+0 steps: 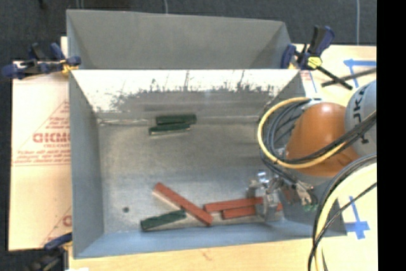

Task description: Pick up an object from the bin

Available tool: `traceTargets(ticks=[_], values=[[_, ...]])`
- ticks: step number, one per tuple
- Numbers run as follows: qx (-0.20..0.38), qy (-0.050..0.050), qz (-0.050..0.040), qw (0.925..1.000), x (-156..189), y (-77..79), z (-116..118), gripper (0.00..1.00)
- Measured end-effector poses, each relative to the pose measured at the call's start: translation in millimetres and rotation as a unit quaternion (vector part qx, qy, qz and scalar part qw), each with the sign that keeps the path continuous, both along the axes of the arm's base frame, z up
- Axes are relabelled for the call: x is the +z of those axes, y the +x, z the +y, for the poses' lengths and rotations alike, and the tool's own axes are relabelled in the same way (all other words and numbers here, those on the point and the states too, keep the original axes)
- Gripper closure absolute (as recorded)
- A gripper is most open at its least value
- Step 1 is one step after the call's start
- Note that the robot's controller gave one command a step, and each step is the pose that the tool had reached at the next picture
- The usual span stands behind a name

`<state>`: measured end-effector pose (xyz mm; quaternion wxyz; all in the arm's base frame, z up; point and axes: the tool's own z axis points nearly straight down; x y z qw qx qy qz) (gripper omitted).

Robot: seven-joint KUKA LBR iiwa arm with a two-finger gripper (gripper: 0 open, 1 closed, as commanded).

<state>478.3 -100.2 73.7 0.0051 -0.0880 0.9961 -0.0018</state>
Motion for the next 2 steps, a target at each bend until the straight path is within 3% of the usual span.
traceTargets(ticks=[1, 2], values=[[0.001, 0.001, 0.0071, 1.0, 51, -2.7, -2, 1.0], [0.023, 0.0, 0.0026, 0.9997, 104, 18.2, -17, 1.0]])
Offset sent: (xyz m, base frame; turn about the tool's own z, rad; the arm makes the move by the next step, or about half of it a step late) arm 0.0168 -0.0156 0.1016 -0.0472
